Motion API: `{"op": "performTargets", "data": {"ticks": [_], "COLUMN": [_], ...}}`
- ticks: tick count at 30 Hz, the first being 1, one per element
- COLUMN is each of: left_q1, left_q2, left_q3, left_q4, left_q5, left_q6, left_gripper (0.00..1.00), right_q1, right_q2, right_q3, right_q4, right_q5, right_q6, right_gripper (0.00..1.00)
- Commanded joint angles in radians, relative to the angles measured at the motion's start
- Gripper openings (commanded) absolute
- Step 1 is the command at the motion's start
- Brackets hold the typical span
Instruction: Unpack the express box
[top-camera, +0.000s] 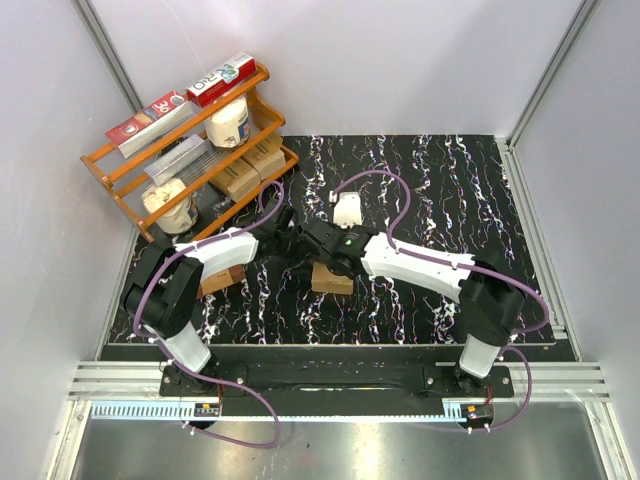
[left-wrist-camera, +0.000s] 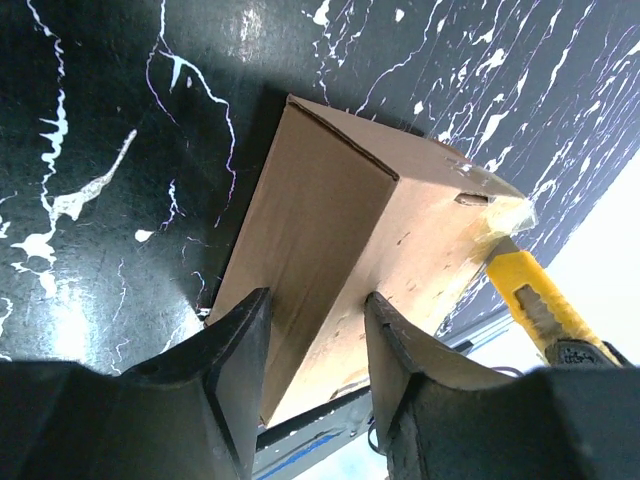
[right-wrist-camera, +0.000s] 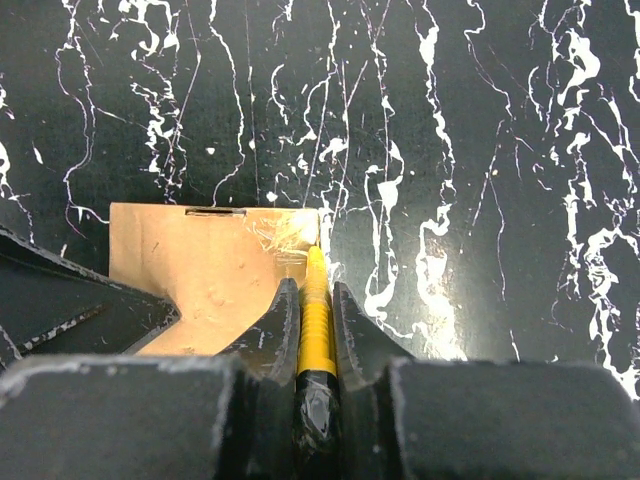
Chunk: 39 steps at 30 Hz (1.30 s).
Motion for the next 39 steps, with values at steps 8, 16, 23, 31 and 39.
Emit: {"op": "performTargets", "data": {"ticks": [8, 16, 23, 31, 39], "left_q1": [-0.014, -0.014, -0.017, -0.016, -0.006], "left_q2": [-0.009, -0.055, -0.044, -0.134, -0.302], "left_q3": [-0.014, -0.001, 0.003, -0.004, -0.099], "left_q4": [0.026, 0.031, 0.049, 0.043, -0.001], "left_q5": [-0.078, -0.093, -0.059, -0.074, -0.137], "left_q6": [-0.079, -0.015, -0.006, 0.123, 0.339], "left_gripper": [0.42, 0.51, 0.55, 0.81, 0.99], "right_q1": [0.073, 0.073, 0.072, 0.067, 0.064], "right_q2": [-0.012, -0.011, -0.031, -0.038, -0.038], "right_q3": [0.071, 0.064, 0.047, 0.016, -0.013], "right_q4": [-0.066, -0.043, -0.035, 0.050, 0.164], "right_q5": [-0.046, -0.050, -0.054, -0.029, -0.046], "right_q6": [0.110, 0.105, 0.107, 0.029, -0.064], "right_gripper": [0.00, 0.00, 0.00, 0.00, 0.00]}}
